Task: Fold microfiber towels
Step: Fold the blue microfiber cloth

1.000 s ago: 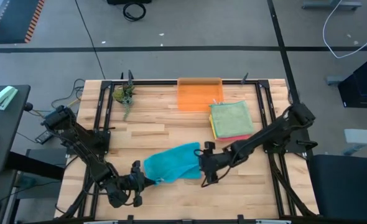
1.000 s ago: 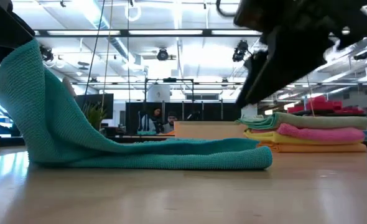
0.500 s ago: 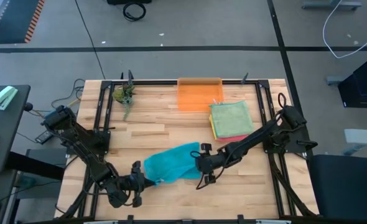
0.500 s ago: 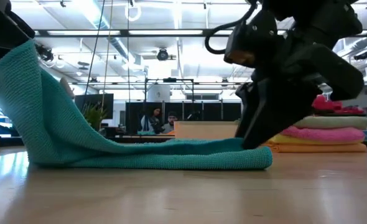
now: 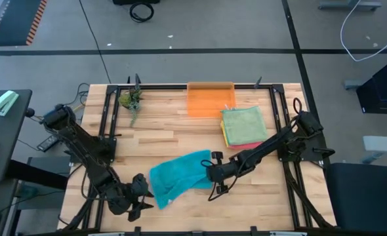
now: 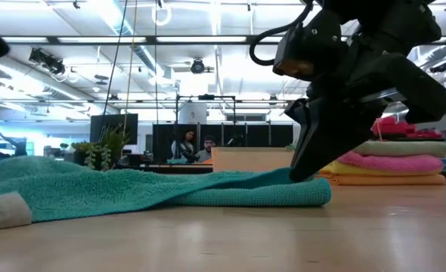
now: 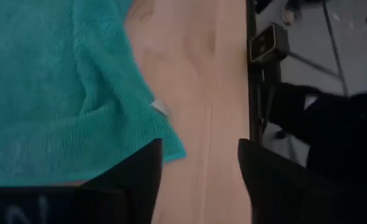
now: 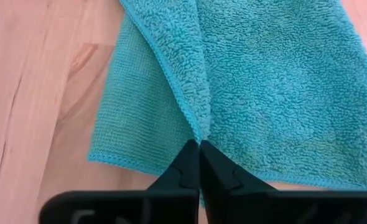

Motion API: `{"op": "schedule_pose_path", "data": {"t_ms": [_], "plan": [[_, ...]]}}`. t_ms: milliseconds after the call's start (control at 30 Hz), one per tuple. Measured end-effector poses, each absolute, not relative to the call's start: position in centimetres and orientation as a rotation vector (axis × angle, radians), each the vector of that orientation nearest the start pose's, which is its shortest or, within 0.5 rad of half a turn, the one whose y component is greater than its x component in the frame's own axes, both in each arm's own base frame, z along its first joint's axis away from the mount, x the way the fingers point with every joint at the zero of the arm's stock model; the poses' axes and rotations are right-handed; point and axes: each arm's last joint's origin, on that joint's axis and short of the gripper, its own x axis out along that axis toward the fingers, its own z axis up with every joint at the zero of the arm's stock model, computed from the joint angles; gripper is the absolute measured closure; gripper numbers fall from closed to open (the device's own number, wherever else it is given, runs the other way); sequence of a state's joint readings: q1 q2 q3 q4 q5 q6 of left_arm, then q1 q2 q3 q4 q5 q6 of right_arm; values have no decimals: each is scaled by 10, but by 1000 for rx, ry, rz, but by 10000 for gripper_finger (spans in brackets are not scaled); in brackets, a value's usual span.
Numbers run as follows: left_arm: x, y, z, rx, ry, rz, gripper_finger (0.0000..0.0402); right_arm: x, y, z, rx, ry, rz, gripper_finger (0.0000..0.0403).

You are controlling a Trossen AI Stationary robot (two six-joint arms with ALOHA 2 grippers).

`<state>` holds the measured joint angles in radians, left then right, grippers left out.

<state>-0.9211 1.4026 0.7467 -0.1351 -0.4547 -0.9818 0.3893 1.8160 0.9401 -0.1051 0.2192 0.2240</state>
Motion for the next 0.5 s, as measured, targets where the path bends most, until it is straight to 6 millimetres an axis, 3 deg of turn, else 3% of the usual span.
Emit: {"op": "schedule_pose_path", "data": {"t_ms": [167,500], "plan": [[182,-216,194,-513,698,-101,166,317,123,130,-93,945,53,398],[209,-254,150,-202,790,-167,215,318,123,130,-104,944,58,398]]}}
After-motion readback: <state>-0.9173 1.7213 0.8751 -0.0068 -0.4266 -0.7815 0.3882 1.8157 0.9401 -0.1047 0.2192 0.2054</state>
